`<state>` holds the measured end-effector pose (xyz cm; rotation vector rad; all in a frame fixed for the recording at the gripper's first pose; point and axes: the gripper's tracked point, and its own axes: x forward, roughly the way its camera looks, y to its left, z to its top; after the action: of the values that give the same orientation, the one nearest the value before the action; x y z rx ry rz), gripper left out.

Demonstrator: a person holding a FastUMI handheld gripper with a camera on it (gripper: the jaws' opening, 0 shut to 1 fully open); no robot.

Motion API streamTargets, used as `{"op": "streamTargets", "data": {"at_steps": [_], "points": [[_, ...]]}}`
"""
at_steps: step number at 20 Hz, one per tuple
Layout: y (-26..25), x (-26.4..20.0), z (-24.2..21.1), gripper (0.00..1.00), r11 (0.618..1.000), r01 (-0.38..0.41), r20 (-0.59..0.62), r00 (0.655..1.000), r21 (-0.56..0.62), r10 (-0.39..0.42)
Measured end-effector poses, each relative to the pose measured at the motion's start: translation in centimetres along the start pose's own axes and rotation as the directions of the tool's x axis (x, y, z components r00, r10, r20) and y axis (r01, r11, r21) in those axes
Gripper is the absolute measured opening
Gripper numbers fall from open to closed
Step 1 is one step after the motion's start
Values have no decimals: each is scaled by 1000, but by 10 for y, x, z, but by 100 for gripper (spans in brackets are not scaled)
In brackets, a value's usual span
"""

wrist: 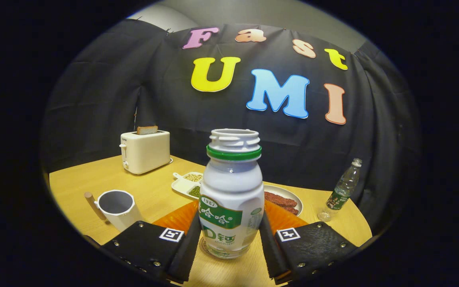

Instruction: Take the bottle from table, then pour the juice into the cup, finally place the bottle on the coaster

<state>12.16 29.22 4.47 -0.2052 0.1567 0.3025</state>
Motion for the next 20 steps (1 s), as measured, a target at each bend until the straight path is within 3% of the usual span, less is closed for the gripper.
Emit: {"op": "streamTargets", "data": {"at_steps": [20], "points": [[0, 30, -24, 70, 997, 24, -15, 1000, 74, -23]]}}
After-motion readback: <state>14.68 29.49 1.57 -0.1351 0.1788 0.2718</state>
